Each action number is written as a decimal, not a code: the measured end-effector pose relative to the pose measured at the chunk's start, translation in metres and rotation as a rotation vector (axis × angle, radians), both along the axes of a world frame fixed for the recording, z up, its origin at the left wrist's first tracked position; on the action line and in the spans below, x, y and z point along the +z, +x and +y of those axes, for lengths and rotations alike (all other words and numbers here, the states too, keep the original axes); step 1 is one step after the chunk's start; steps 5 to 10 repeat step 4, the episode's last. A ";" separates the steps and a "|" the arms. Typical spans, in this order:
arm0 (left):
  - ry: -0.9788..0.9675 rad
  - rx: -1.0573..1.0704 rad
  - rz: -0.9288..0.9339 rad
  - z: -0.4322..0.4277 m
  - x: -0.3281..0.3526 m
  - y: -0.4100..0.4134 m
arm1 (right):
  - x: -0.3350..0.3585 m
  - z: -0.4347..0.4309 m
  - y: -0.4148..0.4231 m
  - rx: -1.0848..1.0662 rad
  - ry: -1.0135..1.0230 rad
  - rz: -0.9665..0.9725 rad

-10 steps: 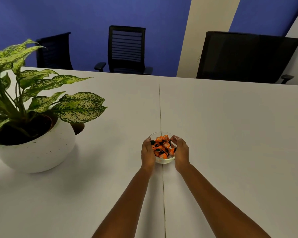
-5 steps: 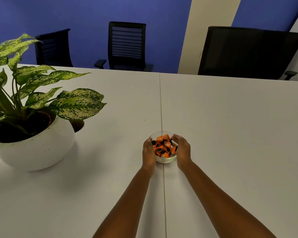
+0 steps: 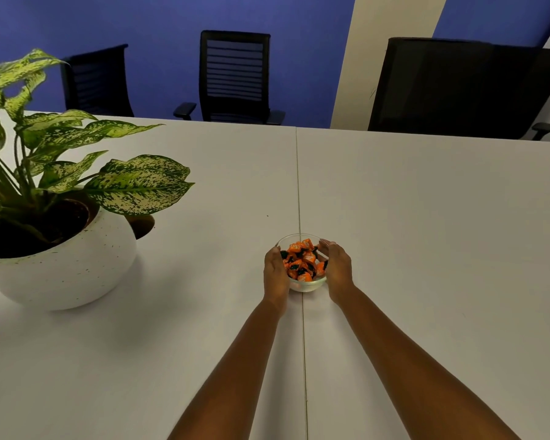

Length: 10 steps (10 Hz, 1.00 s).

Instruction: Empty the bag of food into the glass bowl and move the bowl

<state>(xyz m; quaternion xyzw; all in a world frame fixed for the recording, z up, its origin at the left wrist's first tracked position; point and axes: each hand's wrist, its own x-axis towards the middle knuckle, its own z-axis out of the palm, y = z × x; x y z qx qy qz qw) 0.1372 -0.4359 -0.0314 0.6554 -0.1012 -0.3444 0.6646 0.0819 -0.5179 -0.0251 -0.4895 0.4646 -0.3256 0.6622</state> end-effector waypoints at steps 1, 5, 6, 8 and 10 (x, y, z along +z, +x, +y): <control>0.013 -0.008 0.001 0.001 0.001 0.001 | -0.002 -0.001 0.000 0.015 0.003 0.030; 0.148 -0.001 -0.009 0.035 0.006 -0.007 | 0.008 0.001 -0.034 0.002 -0.004 0.308; 0.148 -0.001 -0.009 0.035 0.006 -0.007 | 0.008 0.001 -0.034 0.002 -0.004 0.308; 0.148 -0.001 -0.009 0.035 0.006 -0.007 | 0.008 0.001 -0.034 0.002 -0.004 0.308; 0.148 -0.001 -0.009 0.035 0.006 -0.007 | 0.008 0.001 -0.034 0.002 -0.004 0.308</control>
